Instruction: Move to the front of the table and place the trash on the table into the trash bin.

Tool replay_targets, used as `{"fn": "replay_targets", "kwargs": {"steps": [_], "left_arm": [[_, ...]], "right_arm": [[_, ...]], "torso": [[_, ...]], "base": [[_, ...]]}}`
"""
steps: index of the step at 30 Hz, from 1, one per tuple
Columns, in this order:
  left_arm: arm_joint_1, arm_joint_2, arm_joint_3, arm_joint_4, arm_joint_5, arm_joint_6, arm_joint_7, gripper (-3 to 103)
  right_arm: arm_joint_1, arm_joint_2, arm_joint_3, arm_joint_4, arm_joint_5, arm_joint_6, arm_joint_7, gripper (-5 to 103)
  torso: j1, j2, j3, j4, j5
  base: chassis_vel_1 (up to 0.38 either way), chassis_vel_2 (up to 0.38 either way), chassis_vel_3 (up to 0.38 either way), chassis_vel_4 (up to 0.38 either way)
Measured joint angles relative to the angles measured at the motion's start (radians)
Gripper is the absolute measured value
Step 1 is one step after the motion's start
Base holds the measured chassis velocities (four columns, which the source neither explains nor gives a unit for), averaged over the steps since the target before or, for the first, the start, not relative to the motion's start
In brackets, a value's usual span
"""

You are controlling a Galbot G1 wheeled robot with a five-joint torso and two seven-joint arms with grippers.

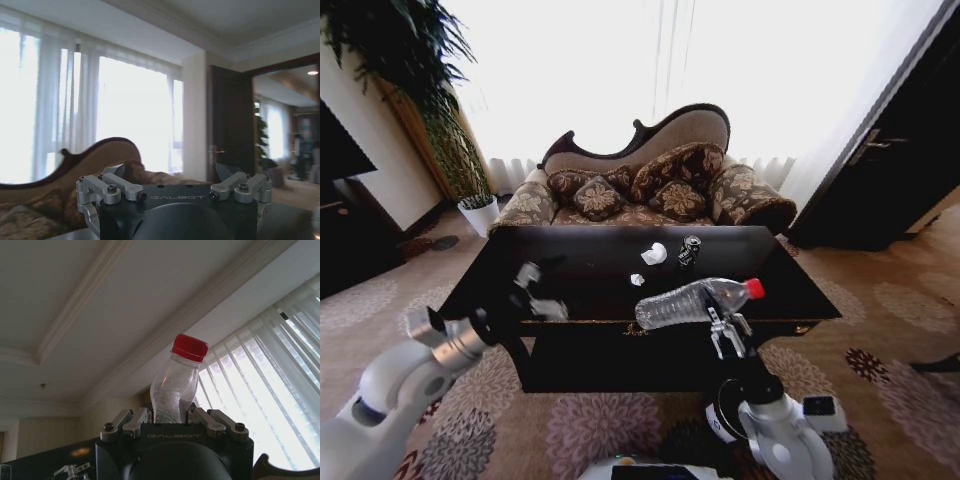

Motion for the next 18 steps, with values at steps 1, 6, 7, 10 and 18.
{"fn": "replay_targets", "kwargs": {"steps": [1, 6, 7, 10, 18], "left_arm": [[0.006, -0.04, -0.037, 0.02, 0.015, 0.011, -0.035, 100], [0.06, -0.121, -0.145, 0.026, 0.019, 0.015, -0.068, 100], [0.065, -0.138, -0.162, 0.026, 0.014, 0.015, -0.072, 100], [0.062, -0.151, -0.167, 0.027, 0.013, 0.017, -0.072, 100], [0.048, -0.158, -0.166, 0.021, 0.011, 0.023, -0.068, 100]], "right_arm": [[-0.007, 0.005, 0.012, 0.006, -0.035, 0.01, -0.012, 27], [-0.003, -0.004, 0.033, -0.01, -0.122, 0.036, -0.065, 27], [-0.014, -0.008, 0.053, -0.029, -0.144, 0.057, -0.089, 27], [-0.025, -0.011, 0.1, -0.074, -0.181, 0.095, -0.128, 27], [-0.007, -0.02, 0.191, -0.287, -0.298, 0.174, -0.232, 27]], "torso": [[0.0, 0.0, 0.0, -0.0001, 0.0001], [0.0, 0.0, 0.0, 0.0011, 0.0002], [0.0, 0.0, 0.0, 0.0008, 0.0002], [0.0, 0.0, 0.0, 0.0, 0.0002], [0.0, 0.0, 0.0, 0.0, 0.0003]], "base": [[0.0, 0.0, 0.0, 0.0], [0.0, 0.0, 0.0, 0.0], [0.0, 0.0, 0.0, 0.0], [0.0, 0.0, 0.0, 0.0], [0.0, 0.0, 0.0, 0.0]]}}
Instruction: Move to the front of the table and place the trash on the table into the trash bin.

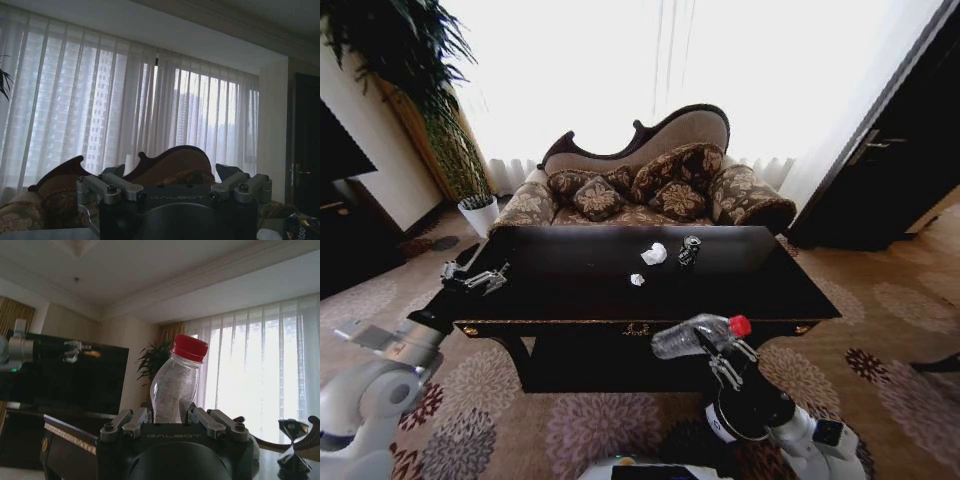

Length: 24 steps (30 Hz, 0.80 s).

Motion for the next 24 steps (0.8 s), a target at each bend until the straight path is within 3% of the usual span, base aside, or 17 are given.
{"fn": "replay_targets", "kwargs": {"steps": [6, 10, 11, 13, 18, 24], "left_arm": [[0.008, 0.006, -0.025, -0.011, -0.015, 0.0, 0.003, 100], [0.011, 0.008, -0.041, -0.017, -0.031, 0.001, 0.002, 100], [0.015, 0.012, -0.066, -0.028, -0.053, 0.005, -0.001, 100], [0.017, 0.014, -0.074, -0.032, -0.06, 0.007, -0.003, 100], [0.032, 0.026, -0.124, -0.048, -0.096, 0.013, -0.019, 100], [0.051, 0.032, -0.17, -0.066, -0.122, 0.018, -0.027, 100]], "right_arm": [[0.032, -0.004, 0.002, -0.193, -0.067, 0.063, -0.08, 27], [0.055, -0.004, -0.017, -0.287, -0.101, 0.091, -0.092, 27], [0.108, -0.008, -0.037, -0.419, -0.168, 0.129, -0.095, 27], [0.126, -0.013, -0.043, -0.457, -0.186, 0.138, -0.093, 27], [0.24, -0.055, -0.081, -0.665, -0.308, 0.181, -0.042, 27], [0.353, -0.115, -0.115, -0.905, -0.388, 0.224, 0.022, 27]], "torso": [[0.0, 0.0, 0.0, 0.0001, 0.0001], [0.0, 0.0, 0.0, 0.0001, -0.0001], [0.0, 0.0, 0.0, 0.0001, -0.0001], [0.0, 0.0, 0.0, 0.0002, 0.0], [0.0, 0.0, 0.0, 0.0001, 0.0], [0.0, 0.0, 0.0, 0.0003, 0.0003]], "base": [[0.0, 0.0, 0.0, 0.0], [0.0, 0.0, 0.0, 0.0], [0.0, 0.0, 0.0, 0.0], [0.0, 0.0, 0.0, 0.0], [0.0, 0.0, 0.0, 0.0], [0.0, 0.0, 0.0, 0.0]]}}
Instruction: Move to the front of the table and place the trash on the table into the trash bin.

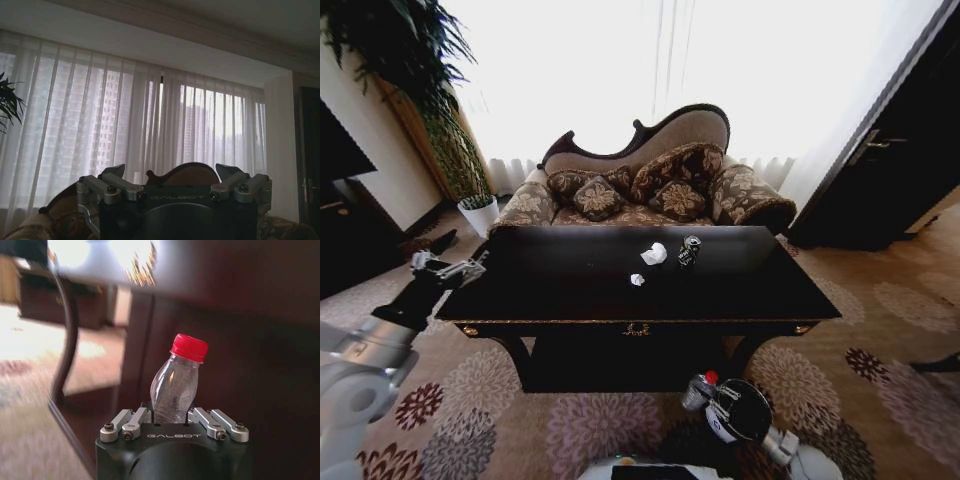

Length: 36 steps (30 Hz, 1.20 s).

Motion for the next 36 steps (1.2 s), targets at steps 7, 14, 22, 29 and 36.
{"fn": "replay_targets", "kwargs": {"steps": [7, 14, 22, 29, 36], "left_arm": [[0.024, 0.003, -0.04, -0.015, -0.021, 0.005, -0.005, 100], [0.051, 0.004, -0.062, -0.028, -0.024, 0.008, -0.006, 100], [0.071, 0.01, -0.085, -0.034, -0.034, 0.009, -0.006, 100], [0.076, 0.016, -0.077, -0.031, -0.034, 0.009, -0.006, 100], [0.074, 0.022, -0.063, -0.027, -0.036, 0.009, -0.005, 100]], "right_arm": [[0.127, -0.063, -0.009, -0.268, -0.043, -0.019, 0.082, 27], [0.242, -0.076, -0.014, -0.426, -0.091, -0.032, 0.158, 27], [0.313, -0.085, -0.013, -0.551, -0.157, -0.058, 0.275, 27], [0.323, -0.07, -0.016, -0.592, -0.15, -0.096, 0.346, 27], [0.323, -0.067, -0.011, -0.606, -0.14, -0.103, 0.331, 27]], "torso": [[0.0, 0.0, 0.0, -0.0001, -0.0003], [0.0, 0.0, 0.0, 0.0, -0.0001], [0.0, 0.0, 0.0, -0.0001, -0.0004], [0.0, 0.0, 0.0, -0.0002, -0.0003], [0.0, 0.0, 0.0, -0.0002, -0.0003]], "base": [[0.0, 0.0, 0.0, 0.0], [0.0, 0.0, 0.0, 0.0], [0.0, 0.0, 0.0, 0.0], [0.0, 0.0, 0.0, 0.0], [0.0, 0.0, 0.0, 0.0]]}}
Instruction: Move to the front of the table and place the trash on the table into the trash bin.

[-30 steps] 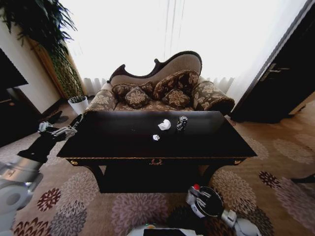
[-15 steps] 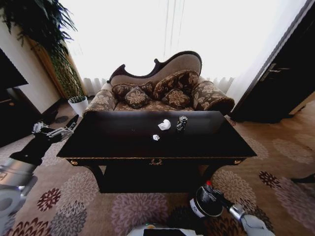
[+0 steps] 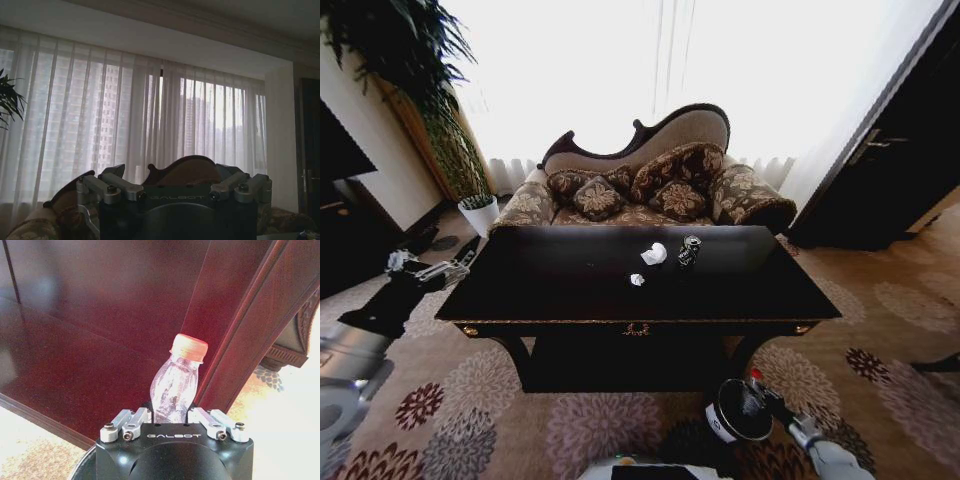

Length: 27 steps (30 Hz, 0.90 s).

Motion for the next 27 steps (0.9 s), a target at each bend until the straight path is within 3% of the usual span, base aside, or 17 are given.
{"fn": "replay_targets", "kwargs": {"steps": [1, 3, 6, 8, 13, 16, 21, 27], "left_arm": [[0.001, -0.002, 0.006, -0.001, 0.002, 0.0, 0.002, 100], [0.001, -0.004, 0.013, -0.002, 0.006, 0.0, 0.004, 100], [-0.003, -0.004, 0.022, -0.002, 0.009, 0.0, 0.006, 100], [-0.005, -0.002, 0.022, -0.001, 0.009, 0.0, 0.006, 100], [-0.01, 0.003, 0.025, 0.005, 0.008, 0.0, 0.006, 100], [-0.012, 0.003, 0.027, 0.006, 0.008, 0.0, 0.006, 100], [-0.014, 0.001, 0.03, 0.006, 0.009, -0.001, 0.007, 100], [-0.022, -0.005, 0.032, 0.01, 0.01, -0.001, 0.007, 100]], "right_arm": [[0.0, 0.0, 0.0, 0.0, 0.007, -0.003, -0.005, 24], [-0.001, 0.0, 0.0, 0.0, 0.014, -0.007, -0.008, 28], [-0.002, 0.0, 0.002, 0.002, 0.019, -0.009, -0.012, 44], [-0.002, 0.0, 0.002, 0.003, 0.02, -0.009, -0.012, 44], [-0.007, 0.005, 0.003, 0.009, 0.027, -0.013, -0.012, 71], [-0.01, 0.009, 0.003, 0.015, 0.028, -0.013, -0.013, 77], [-0.026, 0.022, 0.003, 0.039, 0.034, -0.014, -0.017, 97], [-0.111, 0.053, -0.002, 0.156, 0.076, -0.032, -0.054, 100]], "torso": [[0.0, 0.0, 0.0, 0.0, 0.0], [0.0, 0.0, 0.0, 0.0, 0.0], [0.0, 0.0, 0.0, 0.0001, 0.0], [0.0, 0.0, 0.0, 0.0, 0.0], [0.0, 0.0, 0.0, 0.0, -0.0001], [0.0, 0.0, 0.0, 0.0001, -0.0001], [0.0, 0.0, 0.0, 0.0001, -0.0002], [0.0, 0.0, 0.0, 0.0001, -0.0001]], "base": [[0.0, 0.0, 0.0, 0.0], [0.0, 0.0, 0.0, 0.0], [0.0, 0.0, 0.0, 0.0], [0.0, 0.0, 0.0, 0.0], [0.0, 0.0, 0.0, 0.0], [0.0, 0.0, 0.0, 0.0], [0.0, 0.0, 0.0, 0.0], [0.0, 0.0, 0.0, 0.0]]}}
